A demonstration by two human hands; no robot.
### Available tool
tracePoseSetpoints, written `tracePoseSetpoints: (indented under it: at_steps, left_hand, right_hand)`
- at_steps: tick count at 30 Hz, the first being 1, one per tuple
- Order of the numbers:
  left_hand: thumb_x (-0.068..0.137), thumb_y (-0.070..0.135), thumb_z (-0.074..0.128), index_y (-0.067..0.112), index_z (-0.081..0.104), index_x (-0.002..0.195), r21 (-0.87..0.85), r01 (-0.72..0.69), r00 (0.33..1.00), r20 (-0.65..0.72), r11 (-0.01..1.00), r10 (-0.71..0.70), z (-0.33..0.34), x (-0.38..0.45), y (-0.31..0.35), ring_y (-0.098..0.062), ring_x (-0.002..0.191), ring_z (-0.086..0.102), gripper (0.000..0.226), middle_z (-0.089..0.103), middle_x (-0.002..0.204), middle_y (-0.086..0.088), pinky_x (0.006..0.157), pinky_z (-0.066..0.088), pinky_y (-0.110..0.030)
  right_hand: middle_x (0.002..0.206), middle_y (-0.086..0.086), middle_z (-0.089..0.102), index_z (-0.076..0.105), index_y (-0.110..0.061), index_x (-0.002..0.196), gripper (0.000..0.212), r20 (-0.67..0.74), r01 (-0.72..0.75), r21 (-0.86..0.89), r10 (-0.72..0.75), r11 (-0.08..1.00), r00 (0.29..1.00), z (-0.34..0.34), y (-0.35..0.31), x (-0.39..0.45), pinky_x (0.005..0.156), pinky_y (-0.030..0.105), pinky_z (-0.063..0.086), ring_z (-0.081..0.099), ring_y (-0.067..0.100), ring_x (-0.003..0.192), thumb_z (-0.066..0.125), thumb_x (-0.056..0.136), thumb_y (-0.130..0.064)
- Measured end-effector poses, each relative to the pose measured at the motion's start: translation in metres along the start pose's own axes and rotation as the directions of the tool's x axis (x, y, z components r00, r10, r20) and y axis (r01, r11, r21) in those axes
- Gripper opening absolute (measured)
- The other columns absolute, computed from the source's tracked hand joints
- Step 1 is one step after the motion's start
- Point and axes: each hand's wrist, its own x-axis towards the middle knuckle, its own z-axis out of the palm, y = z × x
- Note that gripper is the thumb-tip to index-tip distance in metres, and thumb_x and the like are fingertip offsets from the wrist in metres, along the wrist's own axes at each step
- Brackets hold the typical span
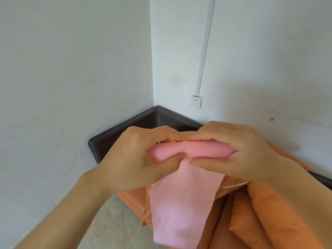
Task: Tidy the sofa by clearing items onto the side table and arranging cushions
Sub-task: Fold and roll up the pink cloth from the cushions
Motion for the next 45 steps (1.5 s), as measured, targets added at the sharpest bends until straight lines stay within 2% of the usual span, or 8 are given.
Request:
tracePoseSetpoints:
  at_steps: [7,12,19,26,34,38,41,45]
  left_hand:
    - [0.079,0.039,0.067,0.038,0.060,0.117,0.250,-0.085,0.996,0.016,0.965,0.083,-0.0012,0.0028,0.0015,-0.001,0.080,0.065,0.039,0.069,0.102,0.022,0.059,0.051,-0.027]
    - [0.079,0.032,0.067,0.043,0.062,0.106,0.015,-0.003,1.000,0.016,1.000,0.003,-0.0025,0.0040,0.0010,-0.009,0.065,0.064,0.030,0.070,0.082,0.016,0.057,0.047,-0.017]
    - [0.081,0.039,0.064,0.037,0.055,0.116,0.371,-0.164,0.984,-0.009,0.914,0.181,-0.0009,0.0040,0.0007,-0.005,0.067,0.056,0.036,0.070,0.090,0.020,0.048,0.046,-0.027]
    - [0.081,0.031,0.065,0.042,0.063,0.108,0.094,-0.057,0.998,-0.006,0.994,0.057,-0.0031,0.0042,-0.0020,-0.013,0.060,0.062,0.029,0.070,0.078,0.011,0.052,0.047,-0.030]
    - [0.085,0.025,0.066,0.039,0.050,0.126,0.436,-0.257,0.962,0.029,0.862,0.272,0.0015,0.0064,0.0004,-0.011,0.056,0.049,0.046,0.061,0.068,0.010,0.044,0.039,-0.030]
    - [0.085,0.026,0.062,0.036,0.058,0.121,0.267,-0.181,0.982,0.001,0.946,0.188,-0.0004,0.0044,-0.0030,-0.015,0.058,0.060,0.037,0.069,0.076,0.008,0.047,0.046,-0.034]
    - [0.084,0.029,0.060,0.037,0.062,0.118,0.158,-0.106,0.994,0.021,0.982,0.104,-0.0018,0.0051,-0.0007,-0.015,0.065,0.066,0.035,0.073,0.084,0.011,0.053,0.050,-0.034]
    - [0.085,0.031,0.063,0.036,0.066,0.116,0.376,-0.167,0.985,0.021,0.911,0.172,0.0010,0.0077,0.0029,-0.014,0.054,0.055,0.031,0.066,0.070,0.009,0.044,0.043,-0.034]
  right_hand:
    - [0.097,-0.020,0.072,0.071,-0.032,0.103,0.025,0.119,-0.248,0.212,0.227,0.945,0.967,-0.0051,-0.0004,-0.0021,0.073,0.010,0.048,0.068,0.002,0.089,0.071,0.078,-0.035]
    - [0.100,-0.017,0.065,0.065,-0.027,0.108,0.039,0.033,-0.086,-0.026,0.087,0.996,0.996,-0.0012,-0.0018,-0.0005,0.074,0.020,0.049,0.064,0.006,0.088,0.076,0.074,-0.043]
    - [0.095,-0.016,0.072,0.073,-0.022,0.102,0.025,0.073,-0.232,0.177,0.222,0.957,0.972,-0.0025,-0.0016,0.0013,0.072,0.014,0.051,0.068,0.002,0.087,0.076,0.079,-0.031]
    - [0.098,-0.013,0.068,0.067,-0.024,0.108,0.037,-0.007,-0.020,-0.128,0.020,0.992,1.000,0.0016,0.0001,-0.0008,0.074,0.028,0.052,0.064,0.006,0.088,0.072,0.078,-0.045]
    - [0.096,-0.024,0.070,0.066,-0.037,0.107,0.034,0.121,-0.253,0.169,0.235,0.952,0.964,-0.0070,-0.0014,-0.0011,0.072,0.013,0.051,0.067,-0.002,0.086,0.070,0.075,-0.045]
    - [0.103,-0.018,0.069,0.068,-0.029,0.109,0.039,0.019,-0.125,-0.010,0.126,0.992,0.992,-0.0063,-0.0018,-0.0029,0.078,0.026,0.053,0.065,0.004,0.094,0.075,0.074,-0.044]
    - [0.094,-0.006,0.070,0.072,-0.020,0.107,0.028,-0.057,0.089,-0.301,-0.111,0.949,0.992,-0.0012,0.0024,-0.0055,0.059,0.037,0.052,0.065,0.017,0.080,0.072,0.083,-0.035]
    - [0.088,-0.011,0.070,0.070,-0.025,0.105,0.023,-0.022,-0.025,-0.140,0.022,0.990,1.000,-0.0043,0.0028,-0.0072,0.064,0.029,0.053,0.065,0.006,0.078,0.064,0.084,-0.032]
